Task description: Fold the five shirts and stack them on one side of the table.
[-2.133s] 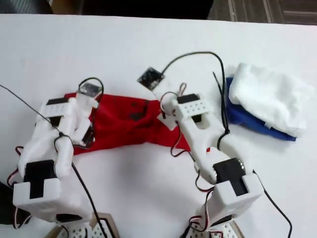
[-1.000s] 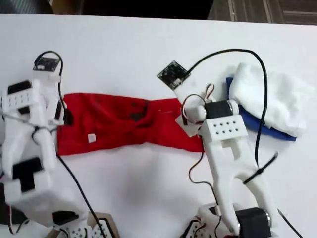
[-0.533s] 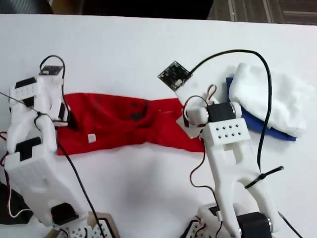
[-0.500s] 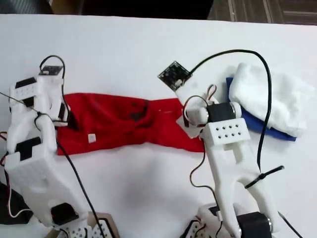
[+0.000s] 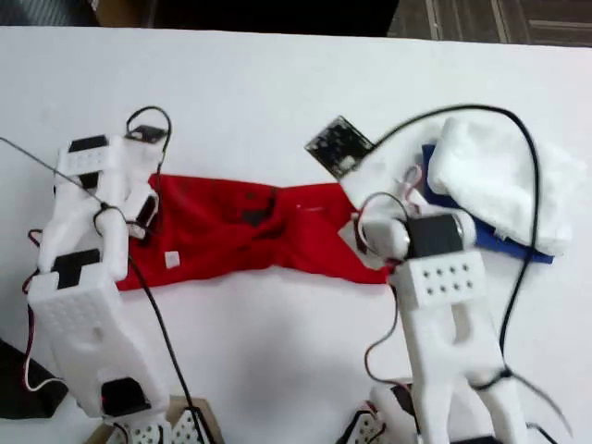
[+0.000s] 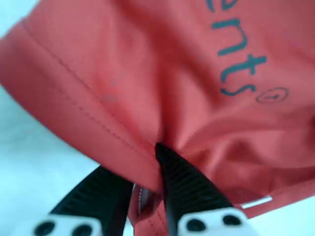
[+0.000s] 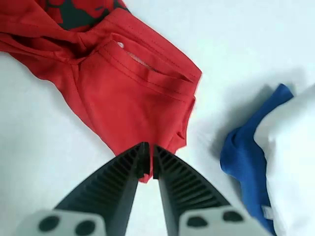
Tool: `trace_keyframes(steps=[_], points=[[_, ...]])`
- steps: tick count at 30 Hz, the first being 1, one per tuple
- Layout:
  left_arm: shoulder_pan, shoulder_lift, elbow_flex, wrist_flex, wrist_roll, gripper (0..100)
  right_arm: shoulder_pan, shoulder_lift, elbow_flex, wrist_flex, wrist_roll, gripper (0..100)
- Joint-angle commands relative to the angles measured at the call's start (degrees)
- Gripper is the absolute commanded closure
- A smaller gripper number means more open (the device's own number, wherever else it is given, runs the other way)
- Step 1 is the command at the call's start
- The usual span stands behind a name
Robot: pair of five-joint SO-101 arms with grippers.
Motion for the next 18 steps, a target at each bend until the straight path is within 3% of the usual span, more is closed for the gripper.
trace_keyframes(steps=[1,6,12,18], points=[[-1.4,-0.3,-1.5,1.6,-0.5,97,4.5,-6.1,3.7,0.0,0.0,97.6],[-10.5,-0.2,-11.6,10.0,-1.4,97,12.3,-8.4,13.6,-5.0,0.0,97.6],[-23.1,0.4,-27.2,17.0,-7.9,97,17.1,-8.8,21.5,-10.7,0.0,97.6],[-22.2,-0.3,-33.2,22.5,-11.0,97,16.7,-8.8,25.7,-16.0,-0.4,97.6]])
